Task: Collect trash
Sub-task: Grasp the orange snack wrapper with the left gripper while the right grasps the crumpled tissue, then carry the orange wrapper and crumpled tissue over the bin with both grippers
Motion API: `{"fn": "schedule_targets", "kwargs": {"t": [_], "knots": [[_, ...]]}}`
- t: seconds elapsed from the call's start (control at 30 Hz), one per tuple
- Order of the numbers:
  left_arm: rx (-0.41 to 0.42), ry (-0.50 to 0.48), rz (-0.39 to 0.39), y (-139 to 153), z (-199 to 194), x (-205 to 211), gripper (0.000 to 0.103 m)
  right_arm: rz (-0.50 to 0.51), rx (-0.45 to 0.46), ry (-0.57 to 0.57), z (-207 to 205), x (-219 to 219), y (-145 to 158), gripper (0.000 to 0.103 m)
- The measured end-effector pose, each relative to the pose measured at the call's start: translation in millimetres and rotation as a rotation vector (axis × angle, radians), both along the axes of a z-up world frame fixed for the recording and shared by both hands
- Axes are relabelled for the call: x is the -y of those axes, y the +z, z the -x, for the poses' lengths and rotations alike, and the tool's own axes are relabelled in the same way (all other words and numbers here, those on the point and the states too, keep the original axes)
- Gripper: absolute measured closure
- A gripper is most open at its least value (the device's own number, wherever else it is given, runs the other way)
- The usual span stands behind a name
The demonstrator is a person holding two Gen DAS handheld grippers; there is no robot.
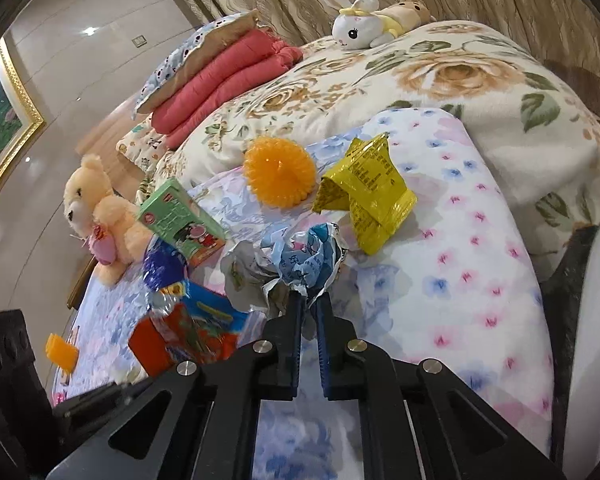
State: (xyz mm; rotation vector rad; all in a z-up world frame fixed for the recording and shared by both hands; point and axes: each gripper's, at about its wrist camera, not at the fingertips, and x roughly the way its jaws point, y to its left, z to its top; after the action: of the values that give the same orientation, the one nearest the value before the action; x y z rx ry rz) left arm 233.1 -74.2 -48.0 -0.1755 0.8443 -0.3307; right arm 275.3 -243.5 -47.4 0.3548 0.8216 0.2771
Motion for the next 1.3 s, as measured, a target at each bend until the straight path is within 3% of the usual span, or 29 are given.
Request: {"fn": "schedule_targets", "kwargs": {"t": [0.27,0.63,1.17,1.2,1.3], "knots": [[0.010,0.007,0.017,5,18,-7,0.102,-0.006,0.028,0.016,38,2,9,0.097],[0.025,-0.045,0.031,15,42,15,0.102,-0.010,0.064,-0.012,82,18,24,0.097],[0.047,-0.115,0.032,27,67,46,0.102,-0.022,0.094,-0.046,117,45,38,0.101],[0.046,-0.116,0.030,27,67,46,0.102,-0.043,0.078,-0.034,117,46,35,0.101],[0.043,-0.109,0.025,25,69,44,0.102,-0.038,0.047,-0.048,120,44,25,0.085]]}}
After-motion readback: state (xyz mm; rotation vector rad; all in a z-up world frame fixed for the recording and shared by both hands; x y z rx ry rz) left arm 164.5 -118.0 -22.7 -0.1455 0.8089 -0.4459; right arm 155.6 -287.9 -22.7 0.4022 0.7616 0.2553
